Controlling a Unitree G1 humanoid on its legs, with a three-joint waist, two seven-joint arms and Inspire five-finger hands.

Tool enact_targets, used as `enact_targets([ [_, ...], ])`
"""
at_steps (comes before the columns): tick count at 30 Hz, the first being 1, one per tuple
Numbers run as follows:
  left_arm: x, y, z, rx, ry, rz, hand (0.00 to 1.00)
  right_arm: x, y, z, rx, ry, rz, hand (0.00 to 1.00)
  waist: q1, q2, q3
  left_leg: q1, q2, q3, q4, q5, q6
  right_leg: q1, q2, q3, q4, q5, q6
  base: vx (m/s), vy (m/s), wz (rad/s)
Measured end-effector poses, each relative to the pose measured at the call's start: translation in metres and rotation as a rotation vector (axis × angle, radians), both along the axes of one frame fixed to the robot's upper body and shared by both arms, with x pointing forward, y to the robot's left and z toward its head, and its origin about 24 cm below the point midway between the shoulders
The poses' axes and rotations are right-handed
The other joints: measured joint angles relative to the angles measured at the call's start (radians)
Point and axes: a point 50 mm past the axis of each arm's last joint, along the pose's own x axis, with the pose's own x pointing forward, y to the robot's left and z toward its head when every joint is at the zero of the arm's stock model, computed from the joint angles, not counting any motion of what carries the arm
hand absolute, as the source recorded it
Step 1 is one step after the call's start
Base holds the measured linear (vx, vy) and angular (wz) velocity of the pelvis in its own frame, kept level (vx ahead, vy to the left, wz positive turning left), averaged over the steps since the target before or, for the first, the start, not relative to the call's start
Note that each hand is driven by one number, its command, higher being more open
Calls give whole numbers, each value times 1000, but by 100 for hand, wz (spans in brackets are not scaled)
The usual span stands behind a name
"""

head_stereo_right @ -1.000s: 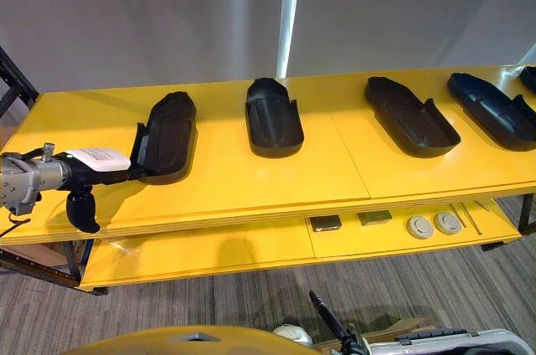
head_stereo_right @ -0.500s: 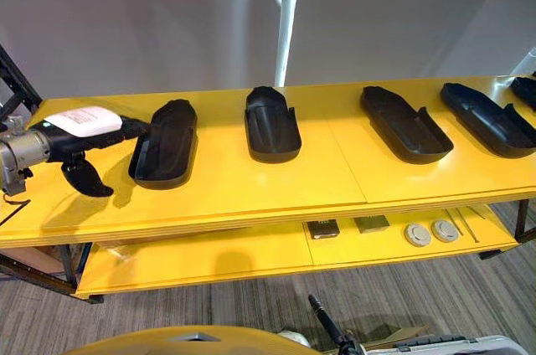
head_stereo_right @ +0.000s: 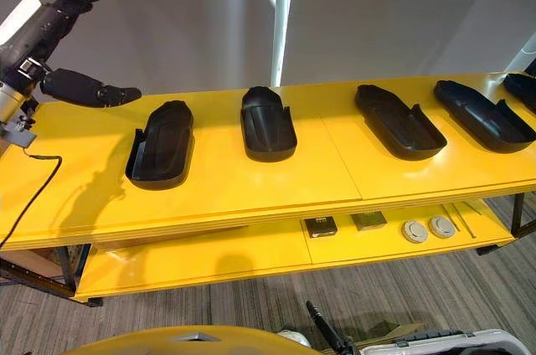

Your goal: Walk over and take three plastic housings, then place them on the shelf

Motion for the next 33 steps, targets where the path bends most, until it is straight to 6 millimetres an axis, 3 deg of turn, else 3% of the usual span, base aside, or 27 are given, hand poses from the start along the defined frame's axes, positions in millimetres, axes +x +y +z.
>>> enact_targets([
  [5,-11,13,-41,-315,1,125,100,7,-3,3,-30,-21,38,100,-3,9,37,-30,5,-8,40,-20,1,-8,-4,0,0,1,0,-6,7,4],
  [11,-40,-6,-121,-620,124,257,100,30,-2,5,-53,-60,55,100,4,20,129,-98,7,-31,103,-41,9,-44,-8,-15,1,7,2,-7,22,10],
  [14,-47,-21,-143,-682,188,275,100,42,-1,7,-55,-91,60,100,9,23,160,-115,10,-44,120,-50,9,-49,-9,-22,1,7,2,-7,31,9],
  [23,-52,-42,-154,-743,213,174,100,63,-12,14,-99,-145,114,100,24,69,213,-138,17,-57,153,-62,14,-74,-18,-23,52,-13,-5,-44,39,2],
  [33,-53,-51,-159,-786,233,148,100,81,-22,21,-131,-184,141,100,18,86,294,-190,7,-77,193,-58,30,-175,-76,-29,243,-96,-5,-54,24,9],
])
